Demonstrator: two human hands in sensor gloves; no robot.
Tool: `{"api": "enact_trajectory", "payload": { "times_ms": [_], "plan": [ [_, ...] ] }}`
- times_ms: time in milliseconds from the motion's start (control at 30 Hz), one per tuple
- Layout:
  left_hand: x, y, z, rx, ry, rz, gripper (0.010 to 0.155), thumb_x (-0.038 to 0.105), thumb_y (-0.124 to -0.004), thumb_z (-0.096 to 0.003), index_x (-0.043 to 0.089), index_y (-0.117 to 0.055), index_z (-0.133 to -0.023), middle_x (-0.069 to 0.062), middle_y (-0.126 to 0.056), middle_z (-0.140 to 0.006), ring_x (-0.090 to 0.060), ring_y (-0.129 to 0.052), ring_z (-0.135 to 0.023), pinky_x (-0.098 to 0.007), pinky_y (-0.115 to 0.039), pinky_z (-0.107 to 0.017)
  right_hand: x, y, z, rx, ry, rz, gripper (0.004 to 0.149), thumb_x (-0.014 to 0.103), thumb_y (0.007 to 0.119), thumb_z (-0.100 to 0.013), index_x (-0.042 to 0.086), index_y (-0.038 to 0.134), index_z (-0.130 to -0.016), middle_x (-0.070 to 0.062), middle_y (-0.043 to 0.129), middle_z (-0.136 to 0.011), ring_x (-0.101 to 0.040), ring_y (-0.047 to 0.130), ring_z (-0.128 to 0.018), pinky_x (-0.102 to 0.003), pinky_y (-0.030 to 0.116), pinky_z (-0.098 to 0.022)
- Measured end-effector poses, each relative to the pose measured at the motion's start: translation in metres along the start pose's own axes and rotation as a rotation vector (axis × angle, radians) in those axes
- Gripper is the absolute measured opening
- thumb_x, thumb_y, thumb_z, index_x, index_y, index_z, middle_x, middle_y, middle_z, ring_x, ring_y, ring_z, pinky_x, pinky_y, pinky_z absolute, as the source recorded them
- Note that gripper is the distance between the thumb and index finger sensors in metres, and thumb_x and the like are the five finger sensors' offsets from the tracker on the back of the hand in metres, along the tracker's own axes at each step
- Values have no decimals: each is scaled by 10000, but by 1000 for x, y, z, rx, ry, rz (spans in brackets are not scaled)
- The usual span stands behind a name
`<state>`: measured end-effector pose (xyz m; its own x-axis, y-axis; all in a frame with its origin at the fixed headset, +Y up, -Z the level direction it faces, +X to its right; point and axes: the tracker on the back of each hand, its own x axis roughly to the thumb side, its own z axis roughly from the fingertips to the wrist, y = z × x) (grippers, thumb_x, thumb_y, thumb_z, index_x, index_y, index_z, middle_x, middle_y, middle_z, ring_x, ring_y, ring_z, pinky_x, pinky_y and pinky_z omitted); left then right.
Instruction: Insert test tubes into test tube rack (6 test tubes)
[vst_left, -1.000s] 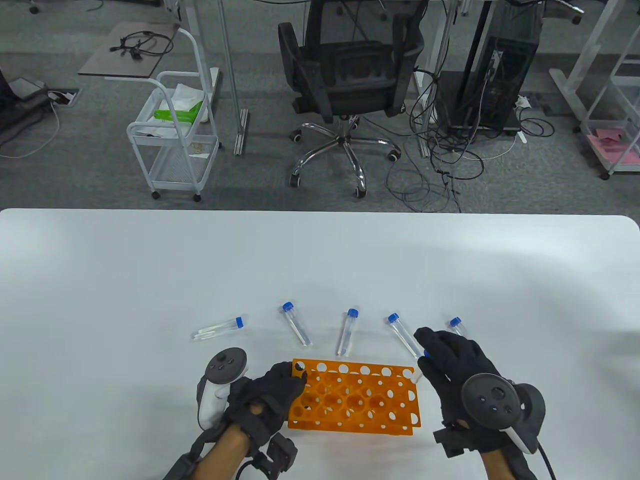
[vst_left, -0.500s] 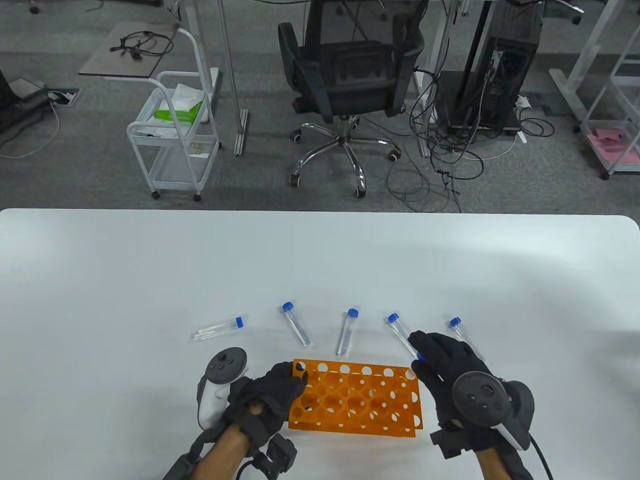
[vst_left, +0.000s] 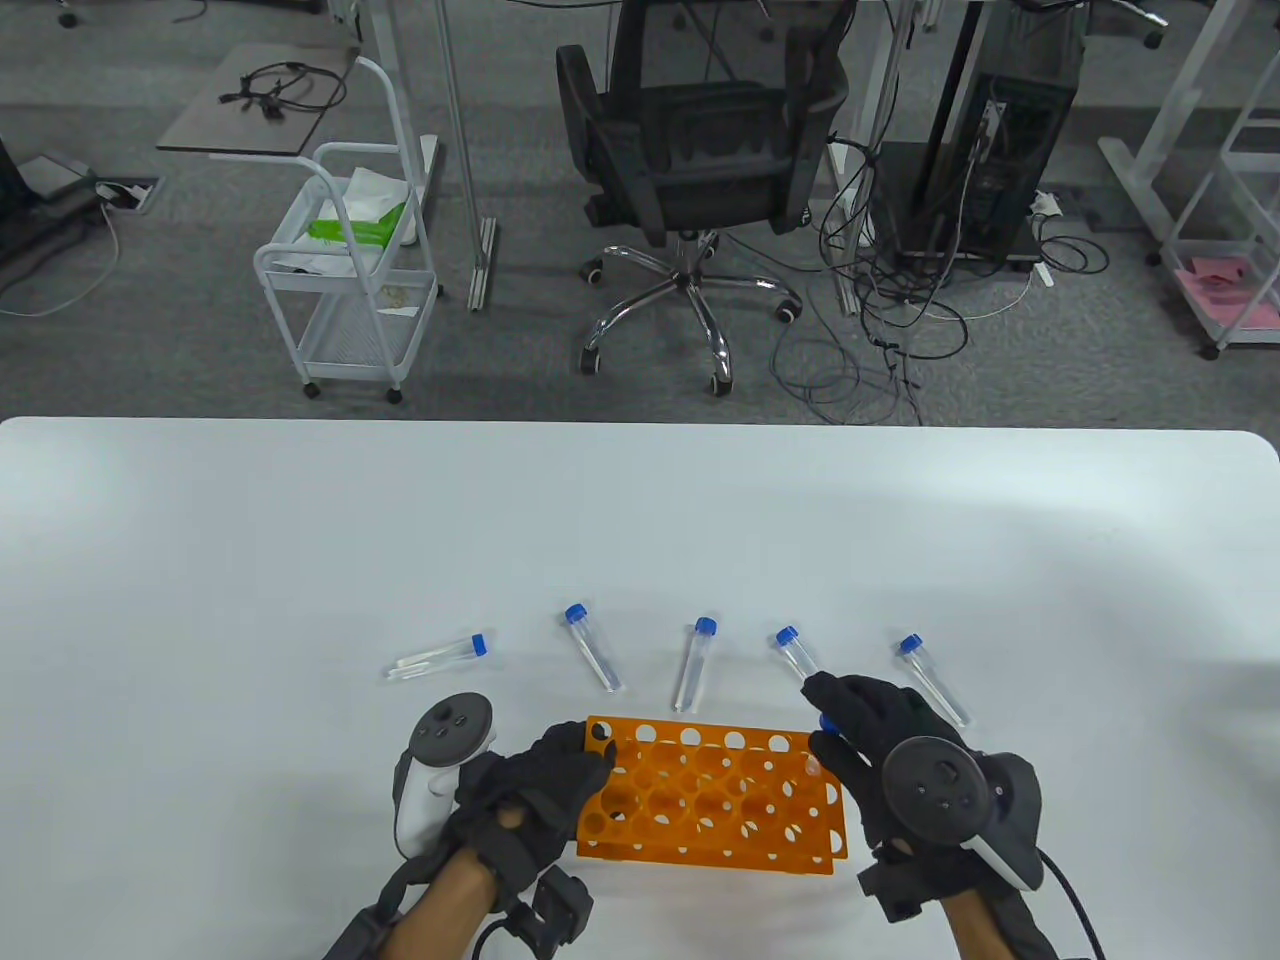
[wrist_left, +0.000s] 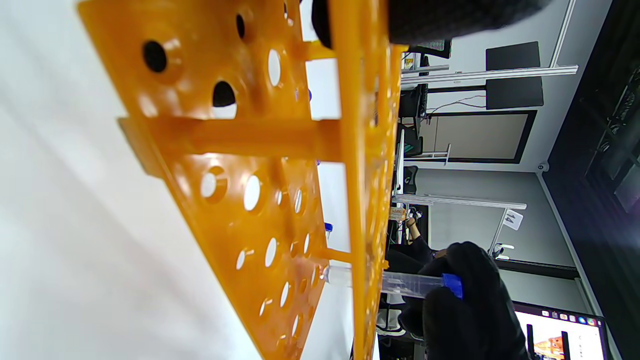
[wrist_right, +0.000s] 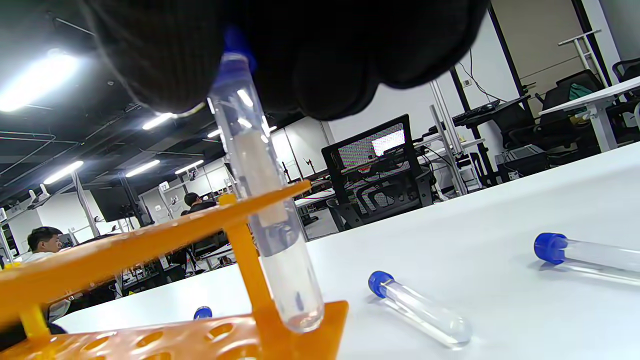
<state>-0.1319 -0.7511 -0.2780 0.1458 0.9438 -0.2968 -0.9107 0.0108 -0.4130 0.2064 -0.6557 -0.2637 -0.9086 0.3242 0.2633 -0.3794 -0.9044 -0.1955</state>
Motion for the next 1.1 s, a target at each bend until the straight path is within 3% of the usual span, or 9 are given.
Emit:
{"api": "enact_trajectory", "payload": {
  "times_ms": [300, 567, 833, 1100],
  "plan": [
    [0, 0, 0, 6, 1, -6, 479, 368, -666, -465, 126, -581, -869, -228, -283, -1105, -490, -785, -823, -516, -839, -541, -4, -2, 0, 9, 1, -43, 641, 540, 816, -395, 364, 641, -986, 42, 780, -974, -222, 897, -789, -447, 783, -571],
    [1, 1, 1, 8, -4, -1, 479, 369, -666, -464, 126, -582, -868, -228, -286, -1104, -488, -787, -822, -514, -842, -539, -29, -17, -2, -45, 64, -168, 688, 644, 697, -390, 359, 607, -1010, 18, 731, -1022, -251, 857, -843, -463, 764, -586],
    [2, 3, -1, 9, -5, 11, 479, 367, -669, -463, 124, -585, -867, -231, -289, -1104, -488, -789, -819, -514, -843, -535, -69, -36, -12, -34, 242, -244, 676, 608, 732, -420, 330, 611, -1023, -16, 695, -1057, -298, 810, -905, -499, 726, -642],
    [6, 11, 0, 19, -20, 39, 479, 371, -667, -465, 126, -584, -868, -231, -290, -1104, -486, -792, -817, -509, -846, -534, -124, -39, -38, 28, 499, -105, 656, 536, 788, -435, 310, 611, -1025, -23, 674, -1073, -307, 788, -940, -499, 709, -686]
  ]
}}
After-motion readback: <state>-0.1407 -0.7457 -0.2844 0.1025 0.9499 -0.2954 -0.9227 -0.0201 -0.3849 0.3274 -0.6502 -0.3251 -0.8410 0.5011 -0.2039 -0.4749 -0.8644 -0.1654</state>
